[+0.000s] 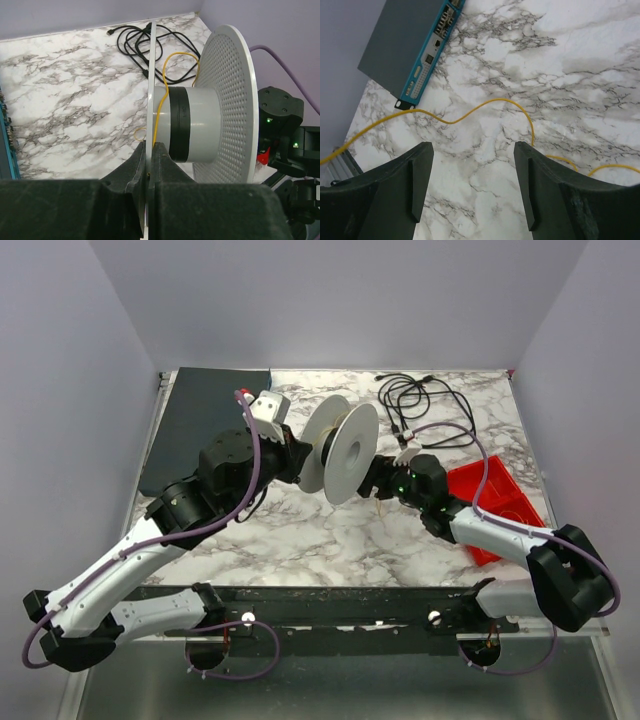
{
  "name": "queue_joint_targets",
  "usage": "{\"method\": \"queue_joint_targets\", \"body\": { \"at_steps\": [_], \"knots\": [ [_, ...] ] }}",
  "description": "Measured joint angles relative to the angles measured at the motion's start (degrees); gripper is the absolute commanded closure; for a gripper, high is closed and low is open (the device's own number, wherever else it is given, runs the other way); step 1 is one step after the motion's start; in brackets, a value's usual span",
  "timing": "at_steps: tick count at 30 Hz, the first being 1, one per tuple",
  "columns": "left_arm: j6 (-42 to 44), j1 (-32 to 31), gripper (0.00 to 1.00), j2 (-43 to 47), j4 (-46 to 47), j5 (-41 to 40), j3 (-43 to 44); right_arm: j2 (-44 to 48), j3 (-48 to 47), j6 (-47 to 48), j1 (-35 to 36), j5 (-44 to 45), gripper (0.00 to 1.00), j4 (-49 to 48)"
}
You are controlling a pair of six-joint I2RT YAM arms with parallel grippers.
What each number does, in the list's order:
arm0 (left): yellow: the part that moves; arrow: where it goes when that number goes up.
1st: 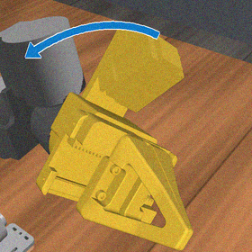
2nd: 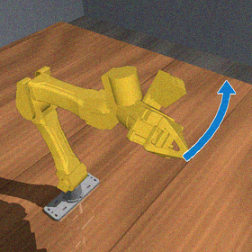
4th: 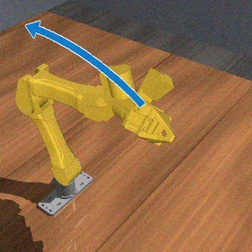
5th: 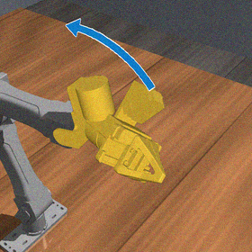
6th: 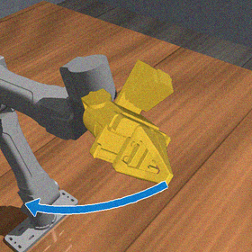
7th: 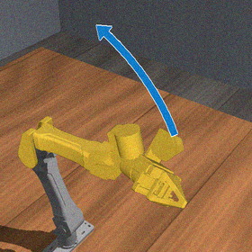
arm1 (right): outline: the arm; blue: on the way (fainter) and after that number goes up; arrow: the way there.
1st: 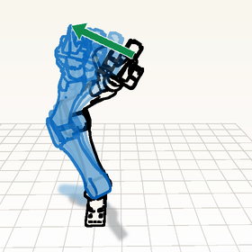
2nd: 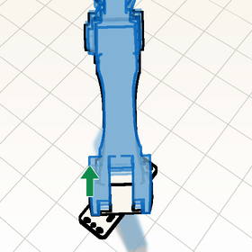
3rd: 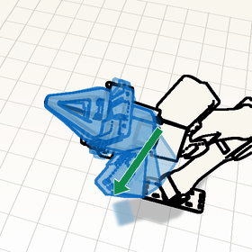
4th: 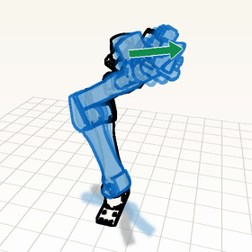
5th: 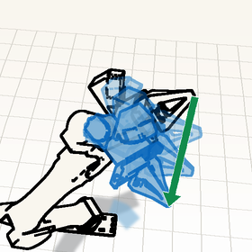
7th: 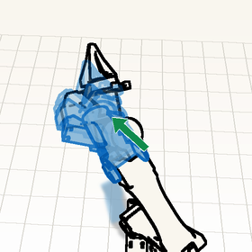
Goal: Wrap the cables
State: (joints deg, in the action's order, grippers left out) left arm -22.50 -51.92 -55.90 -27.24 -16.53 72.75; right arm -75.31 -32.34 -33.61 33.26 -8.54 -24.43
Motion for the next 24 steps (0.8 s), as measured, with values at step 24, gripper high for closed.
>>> {"method": "queue_joint_targets", "body": {
  "at_steps": [24],
  "knots": [
    [-2.5,-1.5,1.0,-5.0,1.4,-1.1,5.1,-11.9,2.7,-0.3,0.2,11.5,0.3,-8.6]
  ]
}}
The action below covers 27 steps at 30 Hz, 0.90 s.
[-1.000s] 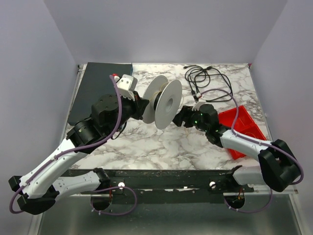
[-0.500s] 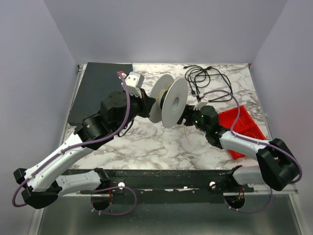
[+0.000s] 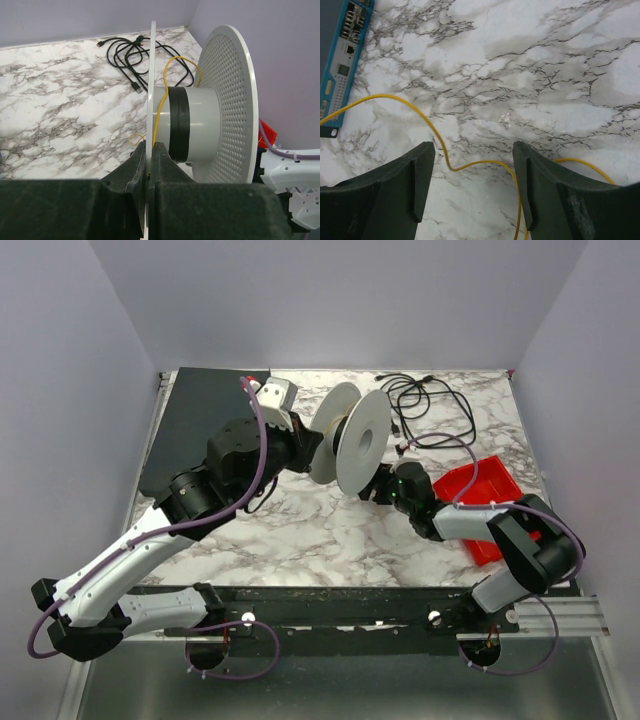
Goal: Wrap the cables
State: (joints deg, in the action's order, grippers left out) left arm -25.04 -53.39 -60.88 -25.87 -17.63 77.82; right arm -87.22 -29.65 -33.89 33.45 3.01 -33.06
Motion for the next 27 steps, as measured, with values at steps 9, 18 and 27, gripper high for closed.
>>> {"method": "queue_joint_targets", "body": {
  "at_steps": [9,18,27],
  "knots": [
    [-0.4,0.0,1.0,-0.2,-0.2,-1.0,1.5,-9.4,-2.5,-1.1,4.2,4.9,0.96,-5.0],
    [-0.2,1.9,1.0,-1.0,2.6,-9.1,1.2,-0.6,-1.7,-6.3,20.5,14.2,0.99,4.5],
    [1.5,11.2,1.0,-10.3,9.6,-16.3,-2.7,18.9,-6.6,-15.7,36.7,25.0,0.99,37.8]
  ]
}}
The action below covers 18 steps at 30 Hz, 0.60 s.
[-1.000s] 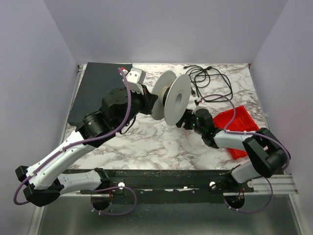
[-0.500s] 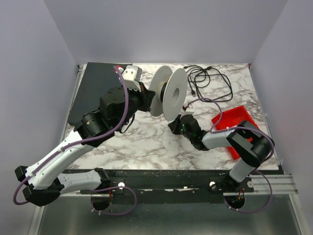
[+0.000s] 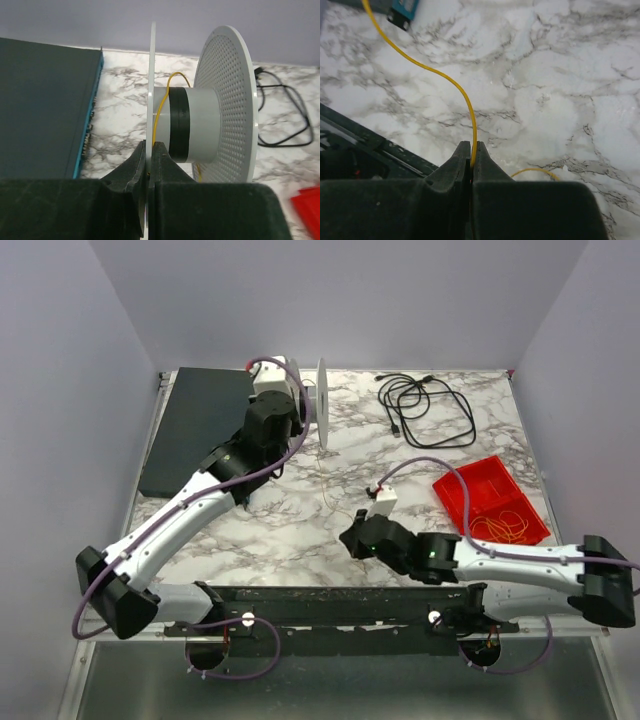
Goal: Wrap the cables
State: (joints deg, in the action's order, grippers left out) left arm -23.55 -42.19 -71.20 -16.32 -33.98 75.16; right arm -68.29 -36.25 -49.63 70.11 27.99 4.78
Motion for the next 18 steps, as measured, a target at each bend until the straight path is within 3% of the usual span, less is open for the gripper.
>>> {"method": "queue_joint_targets", "body": {
  "at_steps": [5,12,18],
  "knots": [
    [4.7,0.8,1.0,-7.1,1.6,-1.6,0.0,8.3,-15.8,0.7,1.1,7.7,0.99,18.0],
    [8.6,0.8,1.0,-9.2,2.8,-0.3,-1.7,5.8,-40.8,11.4,-0.3,21.2,0.99,26.3],
    [10.4,-0.5,1.0,-5.8,4.1,5.7,-7.0,-5.0,-52.6,21.6,-21.8,14.8,0.99,26.3]
  ]
}}
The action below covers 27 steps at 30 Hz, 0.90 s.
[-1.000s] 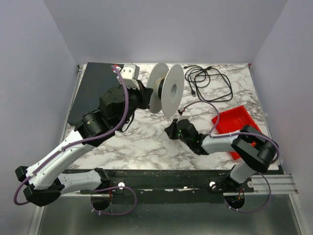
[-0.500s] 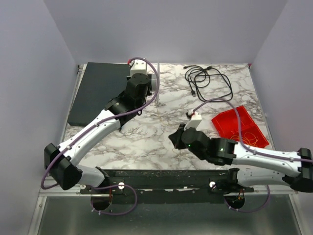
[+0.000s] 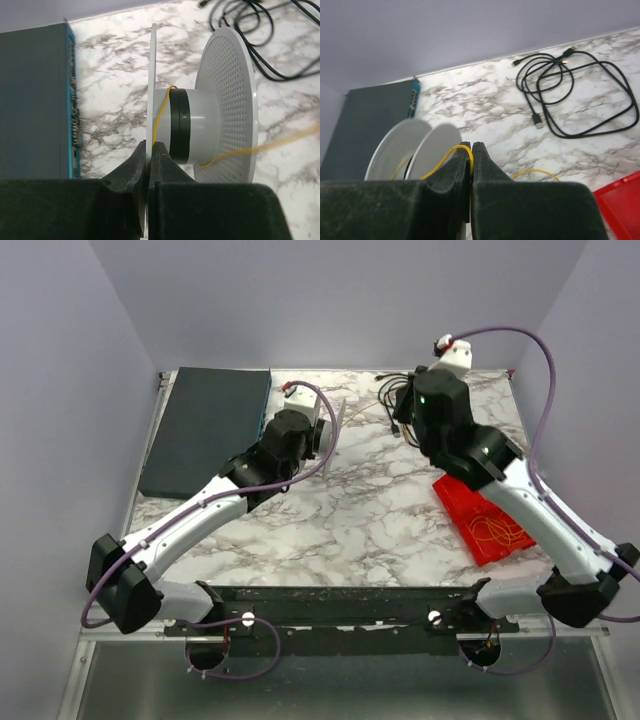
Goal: Wrap the cables
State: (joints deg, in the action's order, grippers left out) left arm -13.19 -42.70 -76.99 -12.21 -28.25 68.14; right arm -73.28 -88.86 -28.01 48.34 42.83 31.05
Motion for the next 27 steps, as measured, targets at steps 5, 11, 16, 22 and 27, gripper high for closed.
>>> {"method": "queue_joint_targets", "body": {
  "at_steps": [5,11,16,22,27],
  "knots": [
    [2.6,-1.7,1.0,6.7,0.0,8.7,-6.0,-10.6,-4.8,2.6,-15.7,-11.0,0.99,-1.1],
    [3.5,-2.8,1.0,17.6,2.4,20.2,-11.1,-18.5,-3.6,1.4,-25.6,-23.8,0.99,-2.2],
    [-0.1,-2.4,1.0,22.8,3.1,22.6,-10.2,-19.1,6.4,-2.0,-26.9,-34.8,0.99,-6.8],
    [-11.8,-2.4,1.0,22.8,1.1,17.3,-9.0,-13.6,25.5,-7.3,-25.6,-43.1,0.99,-17.0],
    [-21.4,-2.4,1.0,20.7,2.3,12.2,-7.0,-7.0,37.5,-11.7,-19.0,-44.2,0.99,-23.1]
  ]
}}
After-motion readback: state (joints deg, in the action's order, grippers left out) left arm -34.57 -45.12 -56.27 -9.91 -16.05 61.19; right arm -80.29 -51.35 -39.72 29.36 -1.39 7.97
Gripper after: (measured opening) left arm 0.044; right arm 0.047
